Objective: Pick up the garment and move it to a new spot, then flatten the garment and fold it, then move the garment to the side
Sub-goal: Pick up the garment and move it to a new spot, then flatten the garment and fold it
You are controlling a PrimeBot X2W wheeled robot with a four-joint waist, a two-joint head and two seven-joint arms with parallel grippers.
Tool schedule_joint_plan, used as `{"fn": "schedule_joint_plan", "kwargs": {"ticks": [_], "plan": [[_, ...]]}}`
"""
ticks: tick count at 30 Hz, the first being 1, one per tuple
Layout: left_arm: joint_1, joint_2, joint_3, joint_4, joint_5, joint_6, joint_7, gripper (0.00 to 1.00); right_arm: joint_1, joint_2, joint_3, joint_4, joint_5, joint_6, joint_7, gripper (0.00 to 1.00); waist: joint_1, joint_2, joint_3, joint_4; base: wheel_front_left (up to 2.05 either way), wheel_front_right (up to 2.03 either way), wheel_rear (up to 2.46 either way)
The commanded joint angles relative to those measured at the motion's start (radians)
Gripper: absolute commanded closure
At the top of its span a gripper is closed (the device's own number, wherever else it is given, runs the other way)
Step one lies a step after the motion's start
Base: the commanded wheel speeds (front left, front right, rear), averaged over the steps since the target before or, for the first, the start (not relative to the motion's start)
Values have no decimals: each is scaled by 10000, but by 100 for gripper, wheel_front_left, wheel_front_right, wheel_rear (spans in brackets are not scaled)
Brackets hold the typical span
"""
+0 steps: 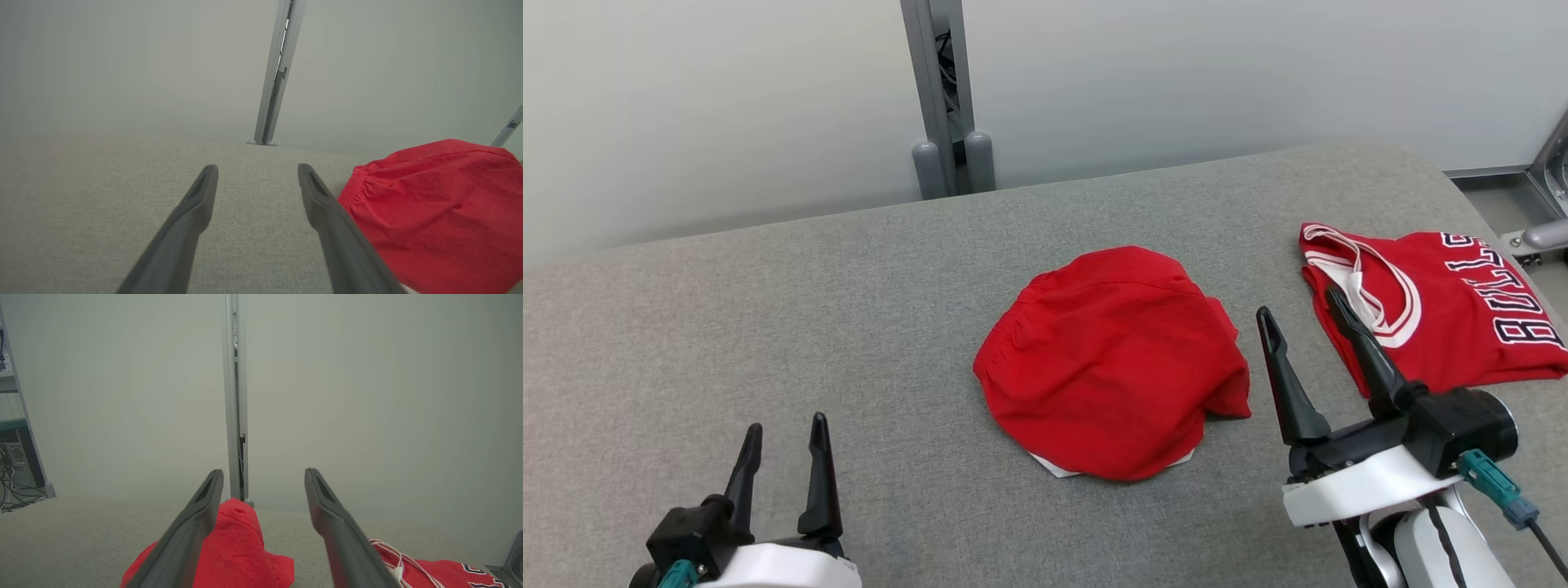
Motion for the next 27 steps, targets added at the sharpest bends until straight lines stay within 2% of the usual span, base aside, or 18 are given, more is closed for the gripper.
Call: {"fn": "schedule_joint_plan", "kwargs": {"ticks": [1,6,14,19,27], "plan": [[81,-68,130,10,148,-119,-30,0,114,-34,-26,40,31,2,0,0,0,-1,-15,38,0,0,0],[46,-332,300,142,446,-376,-31,0,114,-2,8,119,12,2,-2,0,0,-1,-29,138,0,0,0],[-153,-433,417,294,669,-635,-31,0,-54,-73,110,305,-14,2,-2,0,0,-1,47,319,0,0,0],[-336,-466,340,432,746,-781,-32,0,-1004,-675,467,1342,463,2,325,0,0,-1,261,576,0,0,0],[-642,-477,31,680,574,-801,-32,0,-2748,-1998,1711,2776,2202,1,1975,0,0,-1,592,1240,0,0,0]]}}
